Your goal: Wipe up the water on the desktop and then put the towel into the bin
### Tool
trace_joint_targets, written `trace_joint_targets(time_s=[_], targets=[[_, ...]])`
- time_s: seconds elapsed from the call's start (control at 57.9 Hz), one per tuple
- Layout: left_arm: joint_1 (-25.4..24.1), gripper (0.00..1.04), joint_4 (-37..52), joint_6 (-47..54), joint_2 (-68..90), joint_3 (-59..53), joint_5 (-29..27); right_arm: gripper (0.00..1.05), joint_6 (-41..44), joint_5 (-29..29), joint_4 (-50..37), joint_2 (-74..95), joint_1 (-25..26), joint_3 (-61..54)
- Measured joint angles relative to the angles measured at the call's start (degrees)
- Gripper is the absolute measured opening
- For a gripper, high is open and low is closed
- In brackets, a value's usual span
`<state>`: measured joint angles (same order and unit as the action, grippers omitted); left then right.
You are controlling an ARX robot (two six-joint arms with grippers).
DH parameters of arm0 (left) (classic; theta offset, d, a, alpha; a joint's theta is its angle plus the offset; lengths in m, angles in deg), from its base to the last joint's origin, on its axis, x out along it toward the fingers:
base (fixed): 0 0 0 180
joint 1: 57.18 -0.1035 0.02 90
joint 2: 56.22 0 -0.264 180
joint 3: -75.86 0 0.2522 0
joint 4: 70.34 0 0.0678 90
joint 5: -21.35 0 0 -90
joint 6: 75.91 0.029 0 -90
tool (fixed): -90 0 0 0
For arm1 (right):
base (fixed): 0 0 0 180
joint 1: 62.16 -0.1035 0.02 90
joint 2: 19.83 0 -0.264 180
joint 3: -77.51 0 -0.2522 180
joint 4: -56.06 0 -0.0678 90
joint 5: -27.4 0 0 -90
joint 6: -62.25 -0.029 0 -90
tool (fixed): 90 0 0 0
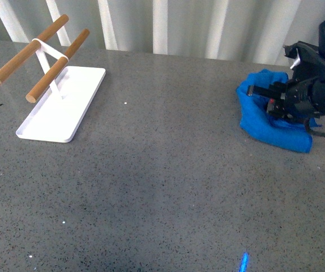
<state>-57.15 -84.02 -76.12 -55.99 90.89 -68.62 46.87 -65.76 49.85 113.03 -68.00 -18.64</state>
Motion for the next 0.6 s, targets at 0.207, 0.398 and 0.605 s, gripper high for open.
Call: trace_joint_targets(time_s=[0.207,0.398,0.605], targets=[[0.00,0.98,0.00,0.00,0.00,0.00,0.00,0.03,0.26,-4.92,5.77,6.27,-6.08,13.05],[0.00,0.98,0.00,0.00,-0.02,0.00,0.00,0.03,-0.94,-11.61,5.64,5.57,-13.38,10.93],[0.00,0.98,-0.02,0.00,-0.02,0.00,0.00,0.03,1.38,-13.99,1.25,-0.26,-16.17,-1.16]])
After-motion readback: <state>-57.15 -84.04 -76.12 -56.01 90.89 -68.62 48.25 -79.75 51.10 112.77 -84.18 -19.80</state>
